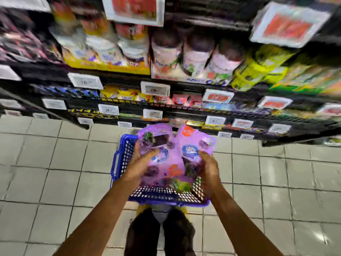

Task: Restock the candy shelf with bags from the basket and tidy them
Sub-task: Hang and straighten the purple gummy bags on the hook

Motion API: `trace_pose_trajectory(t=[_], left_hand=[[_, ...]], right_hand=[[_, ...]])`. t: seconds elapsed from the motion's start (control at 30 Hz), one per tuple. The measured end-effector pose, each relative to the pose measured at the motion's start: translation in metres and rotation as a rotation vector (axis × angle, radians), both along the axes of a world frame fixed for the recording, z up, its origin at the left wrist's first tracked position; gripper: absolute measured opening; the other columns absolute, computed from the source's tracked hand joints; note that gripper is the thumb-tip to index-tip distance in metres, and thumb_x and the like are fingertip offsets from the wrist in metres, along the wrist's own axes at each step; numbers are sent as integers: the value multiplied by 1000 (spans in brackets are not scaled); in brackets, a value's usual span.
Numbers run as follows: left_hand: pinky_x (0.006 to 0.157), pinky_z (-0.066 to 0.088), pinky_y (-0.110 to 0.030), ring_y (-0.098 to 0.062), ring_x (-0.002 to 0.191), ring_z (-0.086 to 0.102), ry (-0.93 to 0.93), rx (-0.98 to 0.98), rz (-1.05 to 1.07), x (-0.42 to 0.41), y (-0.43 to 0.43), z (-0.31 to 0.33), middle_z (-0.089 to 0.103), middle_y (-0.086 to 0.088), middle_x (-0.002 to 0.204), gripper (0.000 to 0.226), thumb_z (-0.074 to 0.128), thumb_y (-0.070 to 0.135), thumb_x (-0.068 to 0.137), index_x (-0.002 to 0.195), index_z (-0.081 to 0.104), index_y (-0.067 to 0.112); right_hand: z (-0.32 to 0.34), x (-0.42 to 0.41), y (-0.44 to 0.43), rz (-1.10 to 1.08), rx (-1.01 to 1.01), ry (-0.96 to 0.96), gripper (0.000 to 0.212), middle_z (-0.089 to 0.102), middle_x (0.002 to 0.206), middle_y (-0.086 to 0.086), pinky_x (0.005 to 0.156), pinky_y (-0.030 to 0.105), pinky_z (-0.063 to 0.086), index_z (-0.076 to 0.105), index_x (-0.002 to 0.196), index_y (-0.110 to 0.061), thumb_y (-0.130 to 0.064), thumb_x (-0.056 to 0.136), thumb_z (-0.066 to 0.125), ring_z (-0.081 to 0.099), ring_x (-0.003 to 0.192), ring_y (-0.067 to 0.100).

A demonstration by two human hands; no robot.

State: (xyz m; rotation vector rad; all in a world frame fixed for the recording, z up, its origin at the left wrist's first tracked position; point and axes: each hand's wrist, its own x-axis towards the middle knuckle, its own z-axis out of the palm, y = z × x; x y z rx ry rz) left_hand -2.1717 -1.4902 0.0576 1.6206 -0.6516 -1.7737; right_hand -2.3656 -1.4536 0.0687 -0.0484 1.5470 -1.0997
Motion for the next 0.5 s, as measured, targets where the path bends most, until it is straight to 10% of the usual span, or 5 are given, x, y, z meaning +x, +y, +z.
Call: trace_pose_trajectory(t=[0.2,0.33,0.5], left_hand=[[47,50,-15,-7,58,67,202,-101,129,-24,-24,156,70,0,78,45,47,-19,87,105,50,21],[73,57,-34,-26,87,66,79,-244,109,-41,-21,238,68,-22,107,55,66,-18,73,124,50,-6],[92,50,-54,-30,99,63,102,-380,144,-42,-14,325,65,-23,118,82,85,-1,62,133,43,-2]], right_hand=[[151,1,-4,-43,-129,-92,44,64,124,18,102,53,46,61,125,-5,-34,93,54,62,111,37],[229,7,-7,-41,-261,17,72,71,116,8,98,53,49,69,118,-20,-70,67,70,65,110,31],[307,-5,-12,-84,-370,183,30,74,104,11,95,57,51,74,95,-14,-17,66,83,68,96,30]])
